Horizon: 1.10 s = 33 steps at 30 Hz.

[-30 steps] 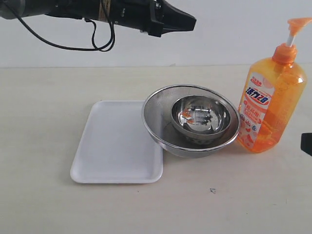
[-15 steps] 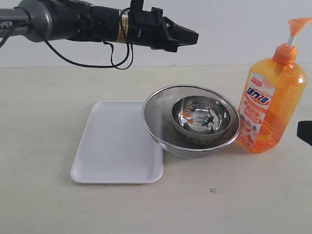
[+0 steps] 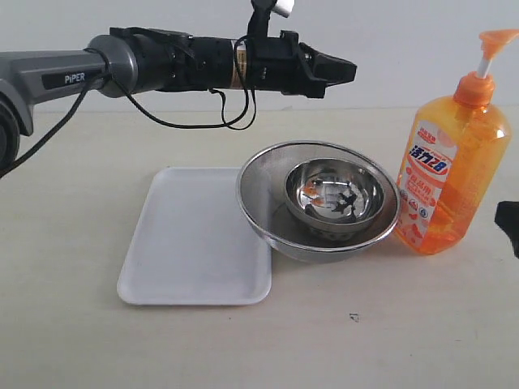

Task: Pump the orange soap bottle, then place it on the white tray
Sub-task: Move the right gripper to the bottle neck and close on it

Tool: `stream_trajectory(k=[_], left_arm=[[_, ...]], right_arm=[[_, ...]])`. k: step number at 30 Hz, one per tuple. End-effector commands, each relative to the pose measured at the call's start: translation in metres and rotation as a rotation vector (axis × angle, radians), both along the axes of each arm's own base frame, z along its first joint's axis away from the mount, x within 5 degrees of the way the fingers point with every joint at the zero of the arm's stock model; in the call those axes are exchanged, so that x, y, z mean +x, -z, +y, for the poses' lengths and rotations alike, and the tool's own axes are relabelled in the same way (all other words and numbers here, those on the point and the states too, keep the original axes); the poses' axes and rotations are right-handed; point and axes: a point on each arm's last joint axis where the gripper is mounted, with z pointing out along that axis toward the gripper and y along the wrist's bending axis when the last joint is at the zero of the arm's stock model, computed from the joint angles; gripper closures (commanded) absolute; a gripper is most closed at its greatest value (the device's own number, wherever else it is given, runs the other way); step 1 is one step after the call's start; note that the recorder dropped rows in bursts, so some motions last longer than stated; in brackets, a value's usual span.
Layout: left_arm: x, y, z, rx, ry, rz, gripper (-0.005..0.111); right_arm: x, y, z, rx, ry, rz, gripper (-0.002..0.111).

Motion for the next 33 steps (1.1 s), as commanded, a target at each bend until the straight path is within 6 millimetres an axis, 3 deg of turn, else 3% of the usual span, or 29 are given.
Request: stream_trajectory(k=[1,7,11,23,33], left_arm=[[0.002,0.001,-0.007,-0.026,0.006,0.044,0.102],[0.003,-0.003,-0.011,-0.034,0.040,0.041,0.102],[0.001,-0.007,-0.014,-0.040,0.060,0.045,0.102],[-0.013,0.008,-0.038,0.037,0.107,0.029,0.102],[-0.026,0.012,-0.064,0.034,0.128,-0.003,0.102]], right_arm=[[-0.003,0.001,0.021,-0.110,-0.161,-0.091,0.019],[-0.007,0.000,0.040,-0.158,-0.241,-0.252,0.019],[-0.006,0.006,0.034,-0.162,-0.161,-0.292,0.019],[0.011,0.019,0.033,-0.236,-0.090,-0.301,0.019],[0.026,0.014,0.039,-0.254,-0.087,-0.358,0.019]])
